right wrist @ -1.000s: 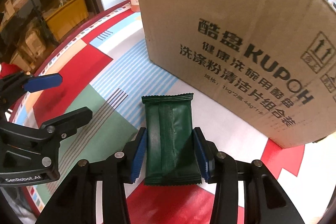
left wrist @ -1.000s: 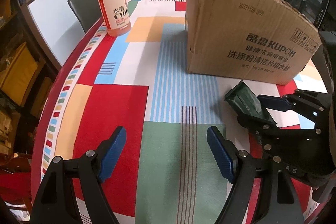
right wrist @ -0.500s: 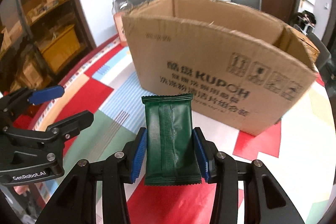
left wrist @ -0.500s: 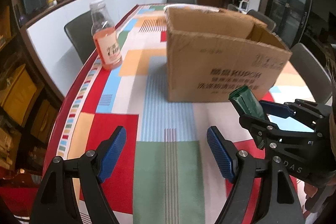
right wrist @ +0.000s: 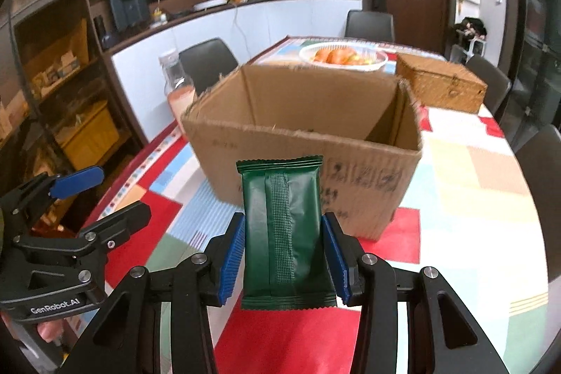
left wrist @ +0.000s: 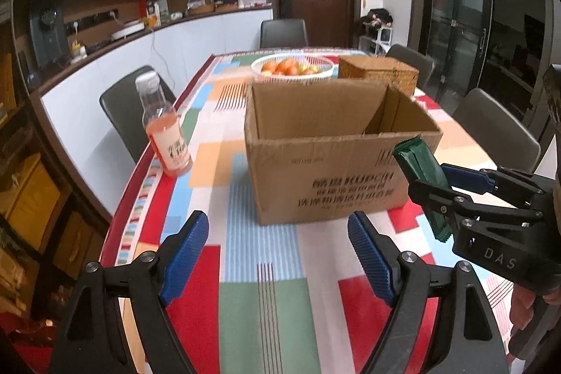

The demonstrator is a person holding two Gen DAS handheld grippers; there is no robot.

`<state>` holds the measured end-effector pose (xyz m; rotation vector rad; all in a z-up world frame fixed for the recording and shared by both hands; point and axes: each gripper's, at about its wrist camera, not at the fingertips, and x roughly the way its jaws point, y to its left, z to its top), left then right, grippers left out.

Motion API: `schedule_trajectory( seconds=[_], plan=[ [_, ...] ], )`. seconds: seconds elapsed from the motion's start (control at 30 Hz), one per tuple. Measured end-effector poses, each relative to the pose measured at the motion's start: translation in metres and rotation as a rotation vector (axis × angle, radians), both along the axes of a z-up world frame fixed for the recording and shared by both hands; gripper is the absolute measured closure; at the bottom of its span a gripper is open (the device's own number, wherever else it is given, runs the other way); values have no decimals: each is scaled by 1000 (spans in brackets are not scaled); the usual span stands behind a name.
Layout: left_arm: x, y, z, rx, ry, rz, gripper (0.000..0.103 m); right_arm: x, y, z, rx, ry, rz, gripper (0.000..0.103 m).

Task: Organize snacks
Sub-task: 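Carry the dark green pack over the box and open the right gripper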

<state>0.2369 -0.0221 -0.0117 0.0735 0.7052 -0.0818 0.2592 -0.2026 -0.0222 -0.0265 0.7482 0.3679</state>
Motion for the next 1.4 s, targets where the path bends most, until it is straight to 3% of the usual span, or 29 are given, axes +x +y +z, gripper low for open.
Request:
schedule_trajectory(
  seconds=[0.27, 0.53, 0.93, 1.3, 1.4],
  plan=[
    [14, -10, 30, 19, -97, -20, 16, 10, -11, 27, 27, -63, -44, 59],
    [42, -19, 49, 29, -139, -46, 15, 35, -16, 46, 38, -104, -65, 59],
    [104, -16, 58, -11, -74, -44, 13, 85, -8, 65, 35, -103, -59, 59],
    [133, -6, 42, -1, -13, 10, 13, 126, 5, 49, -47, -47, -86, 58],
    [133, -5, 40, 10, -12, 18, 13, 133, 4, 43, -57, -18, -100, 51]
  ],
)
